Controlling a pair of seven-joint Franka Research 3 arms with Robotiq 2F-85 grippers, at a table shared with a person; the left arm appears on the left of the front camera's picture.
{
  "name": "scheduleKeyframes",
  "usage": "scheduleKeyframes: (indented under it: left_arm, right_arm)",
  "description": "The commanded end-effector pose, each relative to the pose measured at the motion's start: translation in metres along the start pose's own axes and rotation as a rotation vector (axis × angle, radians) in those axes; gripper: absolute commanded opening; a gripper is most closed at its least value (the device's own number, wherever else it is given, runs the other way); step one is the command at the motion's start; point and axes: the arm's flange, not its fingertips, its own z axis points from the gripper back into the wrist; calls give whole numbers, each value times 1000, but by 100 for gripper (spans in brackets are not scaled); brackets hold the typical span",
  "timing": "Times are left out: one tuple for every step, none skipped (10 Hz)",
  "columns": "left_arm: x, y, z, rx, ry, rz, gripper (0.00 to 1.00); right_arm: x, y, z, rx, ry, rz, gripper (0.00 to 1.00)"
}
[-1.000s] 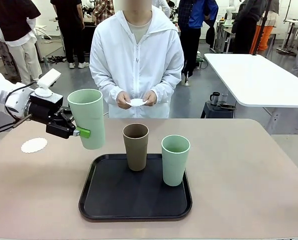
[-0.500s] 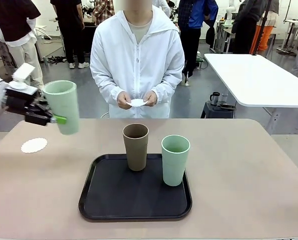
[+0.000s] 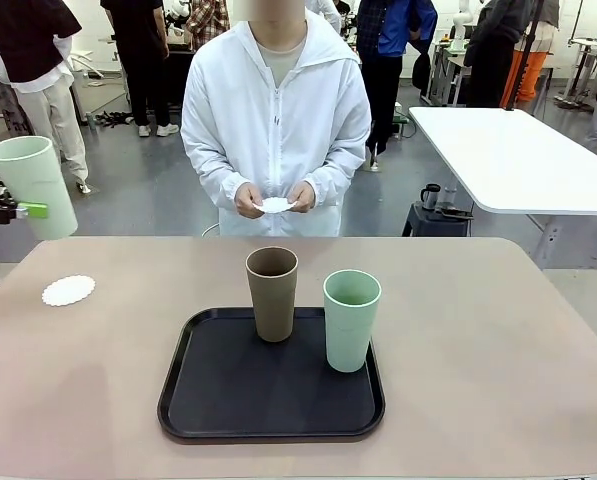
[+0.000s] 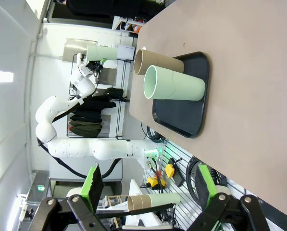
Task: Place coasters on the table and set cups on them.
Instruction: Pick up one Reusable plastic cup and place it on a coaster set by the human.
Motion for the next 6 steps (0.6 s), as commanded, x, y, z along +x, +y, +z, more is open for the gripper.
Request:
scheduleKeyframes:
  left_arm:
    - [-8, 13, 14, 47, -36, 21, 85]
    - [-14, 16, 19, 56, -39, 36, 85]
    - [-15, 15, 20, 62, -43, 40, 85]
    - [-14, 11, 17, 65, -43, 40, 85]
    - [-11, 2, 12, 59, -35, 34, 85]
    - [-21, 12, 20, 61, -15, 44, 85]
  right_arm:
    - [0, 0, 1, 16, -3, 6, 100]
    - [0, 0, 1, 16, -3, 6, 100]
    - [0, 0, 1, 16, -3, 6, 100]
    - [0, 0, 1, 16, -3, 6, 100]
    - [0, 0, 1, 16, -3, 6, 100]
    - [0, 0, 1, 16, -3, 6, 100]
